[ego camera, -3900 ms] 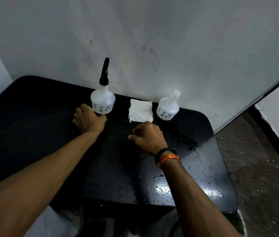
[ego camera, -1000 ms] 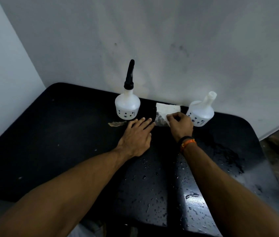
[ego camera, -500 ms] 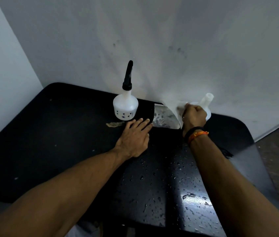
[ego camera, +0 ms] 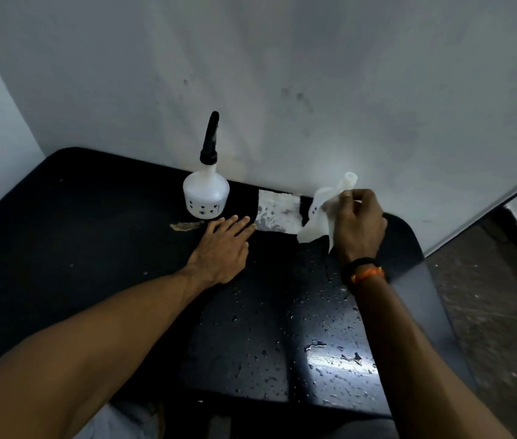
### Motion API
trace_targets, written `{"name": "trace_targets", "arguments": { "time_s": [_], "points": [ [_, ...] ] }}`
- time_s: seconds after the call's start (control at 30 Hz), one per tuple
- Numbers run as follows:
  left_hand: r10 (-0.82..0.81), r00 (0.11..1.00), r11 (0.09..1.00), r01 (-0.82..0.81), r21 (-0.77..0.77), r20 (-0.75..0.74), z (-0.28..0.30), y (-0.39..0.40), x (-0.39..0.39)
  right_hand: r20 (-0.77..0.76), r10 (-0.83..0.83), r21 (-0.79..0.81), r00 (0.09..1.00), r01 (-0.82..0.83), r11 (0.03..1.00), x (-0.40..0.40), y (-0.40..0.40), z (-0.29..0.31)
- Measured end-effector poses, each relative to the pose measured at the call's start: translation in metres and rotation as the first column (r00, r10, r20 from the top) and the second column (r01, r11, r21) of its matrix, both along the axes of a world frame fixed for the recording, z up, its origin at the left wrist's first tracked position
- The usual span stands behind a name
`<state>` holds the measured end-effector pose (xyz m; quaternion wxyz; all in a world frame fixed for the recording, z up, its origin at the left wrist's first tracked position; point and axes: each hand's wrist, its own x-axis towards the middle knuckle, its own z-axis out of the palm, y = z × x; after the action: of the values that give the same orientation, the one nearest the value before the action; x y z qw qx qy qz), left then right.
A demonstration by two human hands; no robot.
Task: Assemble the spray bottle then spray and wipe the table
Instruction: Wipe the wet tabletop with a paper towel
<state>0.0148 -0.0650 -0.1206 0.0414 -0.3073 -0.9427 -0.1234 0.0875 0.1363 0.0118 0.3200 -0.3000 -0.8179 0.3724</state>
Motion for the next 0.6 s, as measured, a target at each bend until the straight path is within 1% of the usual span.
{"name": "trace_targets", "arguments": {
  "time_s": [0.03,0.07,0.1,0.13,0.17,0.2,0.23,0.27,0.3,0.33,0.37,0.43,0.5,0.53,0.6],
  "points": [
    [0.002,1.000,1.000,-0.002,-0.002,0.003,0.000,0.001,0.001,0.028,0.125,0.090,0.992,-0.127,0.988,0.012,-0.004,0.002],
    [0.003,1.000,1.000,-0.003,-0.008,0.003,0.000,0.000,0.000,0.091,0.290,0.151,0.953,-0.301,0.942,0.023,-0.009,0.003],
    [0.004,1.000,1.000,-0.004,-0.015,-0.002,-0.001,0.001,0.001,0.199,0.460,0.158,0.865,-0.492,0.856,0.034,-0.014,0.003],
    [0.004,1.000,1.000,-0.004,-0.019,-0.005,-0.001,0.001,0.000,0.335,0.604,0.101,0.723,-0.665,0.740,0.044,-0.019,0.001],
    [0.003,1.000,1.000,-0.003,-0.017,-0.003,-0.001,0.000,0.000,0.476,0.687,0.012,0.549,-0.785,0.619,0.052,-0.024,-0.001],
    [0.002,1.000,1.000,-0.002,-0.010,0.004,-0.001,0.000,0.000,0.604,0.704,-0.076,0.372,-0.853,0.516,0.060,-0.028,-0.005],
    [0.001,1.000,1.000,-0.001,-0.002,0.011,-0.001,0.000,0.000,0.707,0.669,-0.149,0.228,-0.877,0.456,0.065,-0.031,-0.010],
    [0.000,1.000,1.000,0.000,0.008,0.019,0.000,0.000,0.000,0.774,0.619,-0.199,0.137,-0.874,0.443,0.070,-0.033,-0.015],
    [-0.002,1.000,1.000,0.001,0.018,0.029,0.000,0.000,0.000,0.810,0.577,-0.219,0.106,-0.858,0.465,0.073,-0.033,-0.019],
    [-0.002,0.999,1.000,0.001,0.028,0.039,0.000,-0.001,0.000,0.825,0.553,-0.211,0.120,-0.841,0.498,0.075,-0.033,-0.021],
    [-0.002,0.999,0.999,0.000,0.035,0.048,0.001,-0.001,0.001,0.831,0.531,-0.182,0.162,-0.824,0.537,0.076,-0.032,-0.022],
    [-0.008,0.998,0.999,0.006,0.045,0.062,0.000,-0.003,0.002,0.818,0.492,-0.084,0.298,-0.784,0.615,0.078,-0.031,-0.025],
    [-0.022,0.997,0.998,0.017,0.059,0.080,0.001,-0.005,0.002,0.764,0.447,0.025,0.465,-0.714,0.700,0.077,-0.031,-0.029],
    [-0.024,0.996,0.997,0.018,0.070,0.090,0.002,-0.006,0.002,0.744,0.410,0.073,0.527,-0.674,0.735,0.077,-0.032,-0.031],
    [-0.024,0.995,0.996,0.016,0.088,0.097,0.004,-0.009,0.006,0.738,0.335,0.135,0.586,-0.614,0.778,0.076,-0.032,-0.040]
  ]
}}
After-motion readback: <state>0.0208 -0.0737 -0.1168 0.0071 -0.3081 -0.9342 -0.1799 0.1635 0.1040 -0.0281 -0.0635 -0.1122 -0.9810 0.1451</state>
